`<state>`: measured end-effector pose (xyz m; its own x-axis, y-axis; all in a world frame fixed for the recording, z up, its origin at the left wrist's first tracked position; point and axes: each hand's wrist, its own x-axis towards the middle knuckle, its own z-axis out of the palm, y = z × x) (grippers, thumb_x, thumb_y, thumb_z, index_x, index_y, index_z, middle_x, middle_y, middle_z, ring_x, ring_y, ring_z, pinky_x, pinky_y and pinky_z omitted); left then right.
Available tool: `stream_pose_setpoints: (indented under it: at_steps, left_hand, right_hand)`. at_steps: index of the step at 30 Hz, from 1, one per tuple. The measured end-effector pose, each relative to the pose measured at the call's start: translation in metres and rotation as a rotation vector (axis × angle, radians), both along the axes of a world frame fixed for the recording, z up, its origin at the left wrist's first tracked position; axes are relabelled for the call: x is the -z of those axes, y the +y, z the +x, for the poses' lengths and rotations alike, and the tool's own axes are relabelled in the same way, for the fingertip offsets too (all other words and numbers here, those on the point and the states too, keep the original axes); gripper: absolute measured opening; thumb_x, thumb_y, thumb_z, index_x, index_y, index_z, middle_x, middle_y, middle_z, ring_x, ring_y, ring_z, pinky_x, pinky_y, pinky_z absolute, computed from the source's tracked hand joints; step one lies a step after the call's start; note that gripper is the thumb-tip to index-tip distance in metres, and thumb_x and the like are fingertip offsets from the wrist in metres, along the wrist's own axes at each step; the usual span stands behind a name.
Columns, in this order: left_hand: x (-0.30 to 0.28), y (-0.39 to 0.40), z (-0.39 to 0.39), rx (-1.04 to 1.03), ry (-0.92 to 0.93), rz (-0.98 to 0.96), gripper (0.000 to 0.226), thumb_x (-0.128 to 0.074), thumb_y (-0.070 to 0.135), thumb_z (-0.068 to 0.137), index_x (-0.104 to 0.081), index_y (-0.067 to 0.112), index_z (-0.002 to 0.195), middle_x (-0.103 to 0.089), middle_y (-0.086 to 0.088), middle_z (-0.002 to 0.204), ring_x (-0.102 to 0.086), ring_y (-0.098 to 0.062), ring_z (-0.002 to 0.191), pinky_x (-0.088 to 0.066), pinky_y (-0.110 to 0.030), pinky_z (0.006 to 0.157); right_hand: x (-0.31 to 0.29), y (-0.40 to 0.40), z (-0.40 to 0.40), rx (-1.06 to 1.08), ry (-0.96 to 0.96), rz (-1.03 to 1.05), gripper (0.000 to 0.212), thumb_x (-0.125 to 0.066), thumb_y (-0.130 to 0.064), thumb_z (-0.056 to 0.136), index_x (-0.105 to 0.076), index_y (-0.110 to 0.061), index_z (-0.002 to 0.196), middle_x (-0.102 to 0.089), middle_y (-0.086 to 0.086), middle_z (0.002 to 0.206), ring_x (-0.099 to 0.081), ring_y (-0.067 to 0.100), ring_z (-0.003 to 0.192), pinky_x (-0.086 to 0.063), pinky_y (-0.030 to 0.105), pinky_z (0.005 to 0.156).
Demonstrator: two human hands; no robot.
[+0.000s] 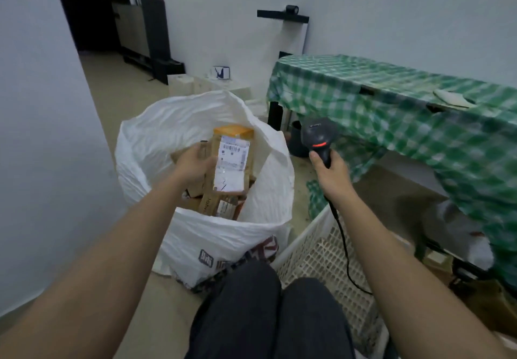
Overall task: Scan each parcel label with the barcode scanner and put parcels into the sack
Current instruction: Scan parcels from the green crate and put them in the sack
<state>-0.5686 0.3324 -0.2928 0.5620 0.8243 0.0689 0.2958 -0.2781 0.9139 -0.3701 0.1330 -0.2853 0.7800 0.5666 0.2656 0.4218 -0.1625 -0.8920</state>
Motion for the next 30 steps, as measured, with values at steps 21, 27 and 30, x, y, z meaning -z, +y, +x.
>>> stream_pose_setpoints:
  at_steps: [21, 27, 30]
  left_hand:
    - [0.048, -0.204, 0.159, 0.418, -0.173, -0.123, 0.023, -0.063, 0.018, 0.092, -0.056, 0.021, 0.113, -0.055, 0.015, 0.103, -0.053, 0.006, 0.085, -0.044, -0.002, 0.064]
    - [0.099, -0.3, 0.191, 0.657, 0.031, -0.176, 0.025, -0.062, 0.016, 0.092, -0.055, 0.013, 0.115, -0.057, -0.002, 0.112, -0.057, -0.017, 0.102, -0.046, -0.025, 0.085]
    - [0.133, -0.342, 0.205, 0.746, 0.164, -0.171, 0.031, -0.065, 0.019, 0.091, -0.056, 0.011, 0.119, -0.059, -0.005, 0.116, -0.056, -0.017, 0.104, -0.045, -0.028, 0.089]
  right_hand:
    - [0.111, -0.168, 0.043, 0.286, 0.352, -0.065, 0.028, -0.053, -0.038, 0.098, -0.054, -0.016, 0.08, -0.053, 0.005, 0.071, -0.053, 0.018, 0.065, -0.042, 0.031, 0.066]
    - [0.121, -0.303, 0.021, 0.482, 0.387, -0.043, 0.019, -0.058, -0.039, 0.095, -0.061, -0.02, 0.098, -0.062, 0.005, 0.085, -0.059, 0.019, 0.077, -0.047, 0.033, 0.072]
    - [0.14, -0.351, 0.011, 0.589, 0.471, -0.039, 0.021, -0.059, -0.038, 0.095, -0.062, -0.018, 0.101, -0.064, 0.005, 0.091, -0.061, 0.02, 0.082, -0.048, 0.033, 0.073]
